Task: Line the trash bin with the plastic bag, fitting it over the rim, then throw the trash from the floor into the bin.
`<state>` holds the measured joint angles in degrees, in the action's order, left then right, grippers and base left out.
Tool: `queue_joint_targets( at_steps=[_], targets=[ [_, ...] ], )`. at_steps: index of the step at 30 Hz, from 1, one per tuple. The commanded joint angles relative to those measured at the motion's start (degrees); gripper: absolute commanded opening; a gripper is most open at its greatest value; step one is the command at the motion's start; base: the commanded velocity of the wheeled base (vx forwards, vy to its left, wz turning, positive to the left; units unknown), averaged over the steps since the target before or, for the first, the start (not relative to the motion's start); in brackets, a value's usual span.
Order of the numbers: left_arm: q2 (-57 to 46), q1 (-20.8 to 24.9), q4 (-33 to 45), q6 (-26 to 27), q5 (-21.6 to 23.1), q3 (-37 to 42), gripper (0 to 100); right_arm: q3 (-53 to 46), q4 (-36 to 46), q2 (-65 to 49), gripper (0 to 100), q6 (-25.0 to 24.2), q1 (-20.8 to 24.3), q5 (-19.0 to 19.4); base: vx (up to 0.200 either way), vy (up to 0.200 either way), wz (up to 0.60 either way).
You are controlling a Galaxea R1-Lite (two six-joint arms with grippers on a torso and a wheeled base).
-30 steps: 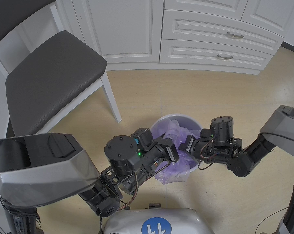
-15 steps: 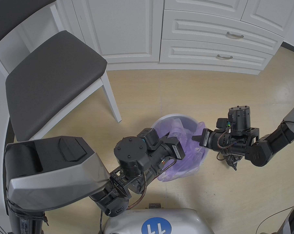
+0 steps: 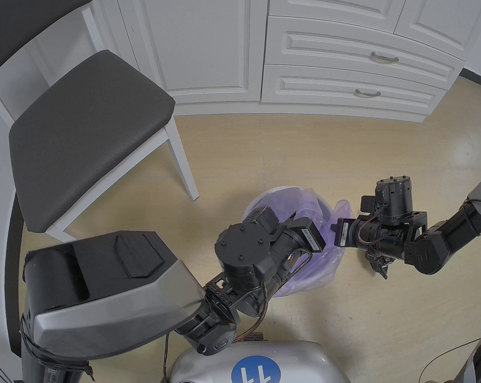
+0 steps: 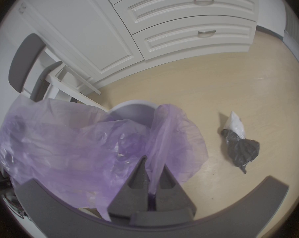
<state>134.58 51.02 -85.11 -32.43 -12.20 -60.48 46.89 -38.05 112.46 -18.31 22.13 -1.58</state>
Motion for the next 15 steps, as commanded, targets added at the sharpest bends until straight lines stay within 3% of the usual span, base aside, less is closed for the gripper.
queue_joint_targets(
  at_steps=[1,9,15],
  targets=[
    [2.6,0.5,0.1,-1.1,0.0,-1.0,0,-0.9,-0.1,-0.5,0,1.7,-0.3,-1.6,0.000,0.000,0.00],
    [6.0,-0.3,0.4,-4.4,1.5,-2.5,0,-3.3,-0.2,-2.9,0,5.5,-0.3,-2.8,0.000,0.000,0.00],
    [9.1,-2.2,2.4,-4.6,2.2,-4.6,0,-3.7,-0.4,-3.0,0,5.6,0.1,-2.9,0.000,0.000,0.00]
  ],
)
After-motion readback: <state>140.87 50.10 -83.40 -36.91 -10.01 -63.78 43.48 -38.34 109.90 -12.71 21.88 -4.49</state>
